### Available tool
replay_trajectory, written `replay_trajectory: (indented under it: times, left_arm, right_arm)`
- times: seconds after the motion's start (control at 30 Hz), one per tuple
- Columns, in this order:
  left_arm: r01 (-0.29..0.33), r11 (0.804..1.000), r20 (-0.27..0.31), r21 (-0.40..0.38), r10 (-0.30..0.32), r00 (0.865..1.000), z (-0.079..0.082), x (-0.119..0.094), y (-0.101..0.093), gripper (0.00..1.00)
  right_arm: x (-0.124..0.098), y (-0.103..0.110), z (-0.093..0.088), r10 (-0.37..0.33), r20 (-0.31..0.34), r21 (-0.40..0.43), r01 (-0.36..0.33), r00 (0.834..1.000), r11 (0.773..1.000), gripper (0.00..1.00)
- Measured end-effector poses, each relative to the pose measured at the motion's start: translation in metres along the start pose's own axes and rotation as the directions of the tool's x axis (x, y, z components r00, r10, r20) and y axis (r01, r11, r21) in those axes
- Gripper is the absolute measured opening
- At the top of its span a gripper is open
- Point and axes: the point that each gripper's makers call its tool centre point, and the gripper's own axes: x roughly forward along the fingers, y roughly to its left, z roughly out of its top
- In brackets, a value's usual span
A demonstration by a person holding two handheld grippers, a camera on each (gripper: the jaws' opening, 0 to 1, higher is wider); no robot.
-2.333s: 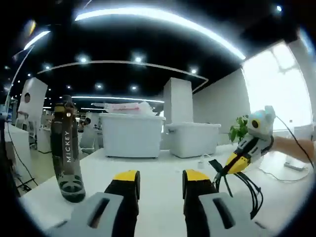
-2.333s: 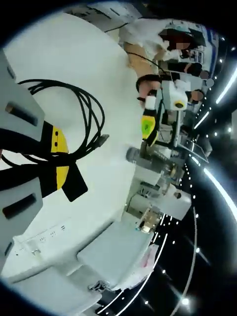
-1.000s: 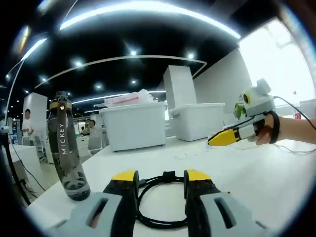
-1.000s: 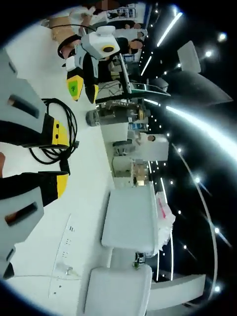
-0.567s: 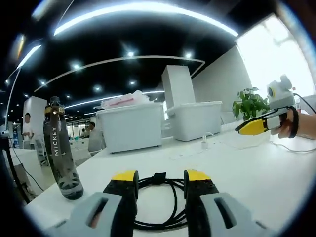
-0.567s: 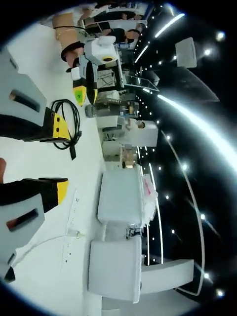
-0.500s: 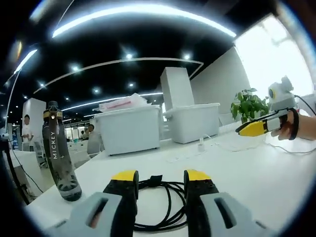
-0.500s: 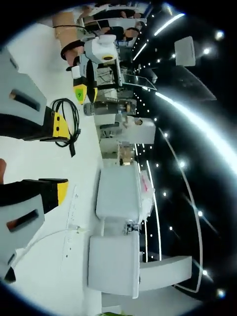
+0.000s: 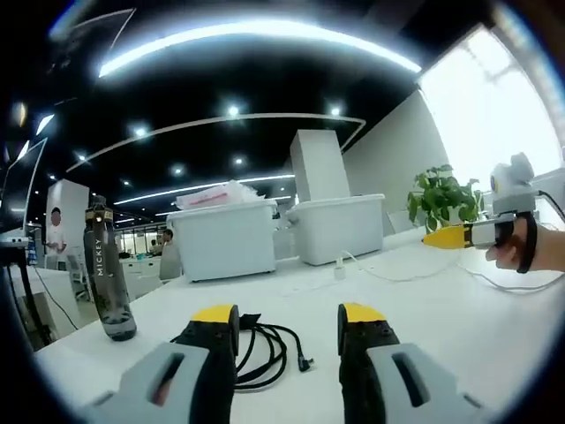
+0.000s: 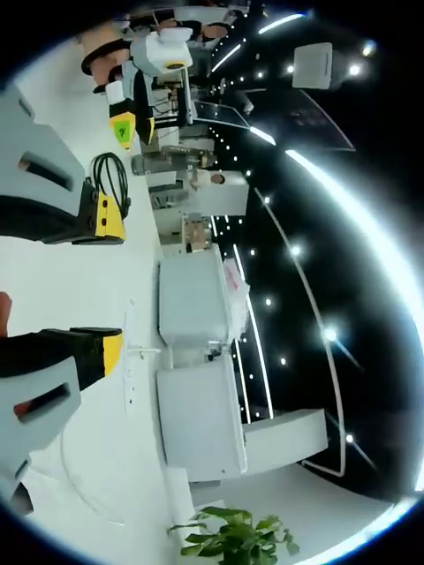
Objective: Coil the Type-C to USB data cable on the desktop and secure it with Velcro straps.
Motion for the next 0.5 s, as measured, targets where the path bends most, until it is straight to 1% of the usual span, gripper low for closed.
replay_trajectory:
  times: [0.07, 0.1, 0.17, 0.2, 0.27, 0.33, 0.4, 0.43, 0.5]
  left_arm:
    - [-0.004, 1.0, -0.006, -0.01, 0.004, 1.0, -0.001, -0.007, -0.002, 0.47]
    - [-0.01, 1.0, -0.008, -0.008, 0.01, 1.0, -0.001, -0.011, -0.002, 0.48]
    - [-0.023, 1.0, -0.012, 0.006, 0.023, 1.0, -0.002, -0.018, -0.001, 0.49]
    - [-0.029, 0.999, -0.014, 0.017, 0.03, 0.999, -0.004, -0.022, 0.0, 0.49]
    - [-0.045, 0.999, -0.02, 0.024, 0.045, 0.999, -0.007, -0.028, 0.004, 0.49]
    - [-0.052, 0.999, -0.022, 0.016, 0.052, 0.998, -0.01, -0.035, 0.007, 0.49]
    - [-0.055, 0.998, -0.014, -0.019, 0.055, 0.998, -0.013, -0.041, 0.008, 0.49]
    - [-0.056, 0.998, -0.013, -0.038, 0.055, 0.998, -0.015, -0.044, 0.008, 0.49]
    - [-0.057, 0.997, -0.018, -0.043, 0.056, 0.998, -0.022, -0.05, 0.007, 0.49]
  right_arm:
    - [-0.002, -0.005, -0.001, -0.021, 0.005, 0.007, 0.021, 1.0, 1.0, 0.43]
    - [-0.003, -0.01, -0.002, -0.051, 0.006, 0.027, 0.05, 0.999, 0.998, 0.44]
    - [-0.012, -0.019, -0.007, -0.118, 0.002, 0.091, 0.117, 0.993, 0.989, 0.45]
    - [-0.017, -0.025, -0.01, -0.15, 0.0, 0.136, 0.148, 0.989, 0.98, 0.45]
    - [-0.027, -0.032, -0.014, -0.182, -0.002, 0.161, 0.18, 0.983, 0.97, 0.46]
    - [-0.034, -0.035, -0.015, -0.197, 0.002, 0.152, 0.195, 0.98, 0.969, 0.47]
    - [-0.043, -0.04, -0.014, -0.225, 0.014, 0.112, 0.222, 0.974, 0.969, 0.48]
    - [-0.045, -0.04, -0.012, -0.219, 0.025, 0.083, 0.216, 0.975, 0.973, 0.49]
    - [-0.051, -0.039, -0.012, -0.229, 0.025, 0.063, 0.227, 0.973, 0.972, 0.5]
